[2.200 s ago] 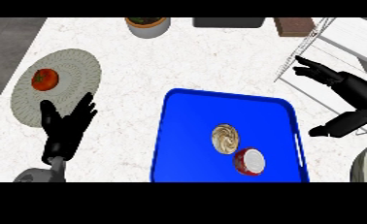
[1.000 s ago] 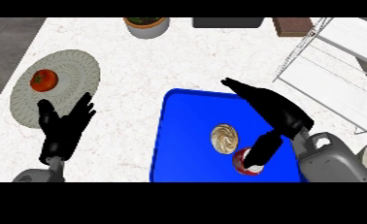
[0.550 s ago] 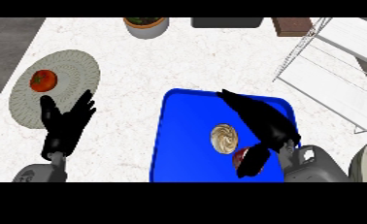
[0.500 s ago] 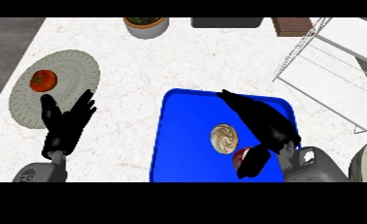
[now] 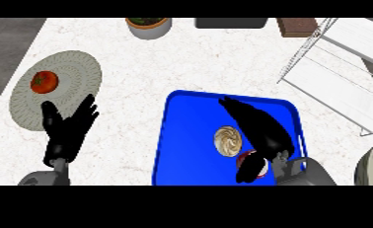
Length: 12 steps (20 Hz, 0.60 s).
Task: Pick the cupcake from the tray and place it in the tiered shelf
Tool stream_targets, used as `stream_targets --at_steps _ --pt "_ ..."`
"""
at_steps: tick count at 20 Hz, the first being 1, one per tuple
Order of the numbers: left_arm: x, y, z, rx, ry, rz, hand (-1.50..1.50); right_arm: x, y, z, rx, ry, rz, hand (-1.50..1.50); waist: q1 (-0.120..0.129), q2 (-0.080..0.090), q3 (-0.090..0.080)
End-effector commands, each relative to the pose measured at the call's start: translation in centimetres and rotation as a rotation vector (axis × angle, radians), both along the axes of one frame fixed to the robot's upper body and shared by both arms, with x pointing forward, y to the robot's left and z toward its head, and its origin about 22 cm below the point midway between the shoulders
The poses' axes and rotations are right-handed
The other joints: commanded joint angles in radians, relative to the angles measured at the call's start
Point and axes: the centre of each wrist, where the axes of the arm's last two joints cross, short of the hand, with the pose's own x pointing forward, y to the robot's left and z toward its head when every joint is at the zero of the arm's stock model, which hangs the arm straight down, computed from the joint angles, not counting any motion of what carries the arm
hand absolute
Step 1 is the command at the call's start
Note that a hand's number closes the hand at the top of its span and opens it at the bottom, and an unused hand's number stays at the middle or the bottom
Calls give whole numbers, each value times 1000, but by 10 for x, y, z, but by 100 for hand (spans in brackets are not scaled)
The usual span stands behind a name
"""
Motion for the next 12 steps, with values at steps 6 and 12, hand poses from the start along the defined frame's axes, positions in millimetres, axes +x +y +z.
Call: stream_targets --at_steps 6,12 --pt "0 -13 -8 11 13 -6 0 -13 -9 -26 -90 -43 -27 -150 -2 -1 0" --pt "4 4 9 5 -9 -11 0 4 26 -54 -85 -61 -29 -150 0 0 0"
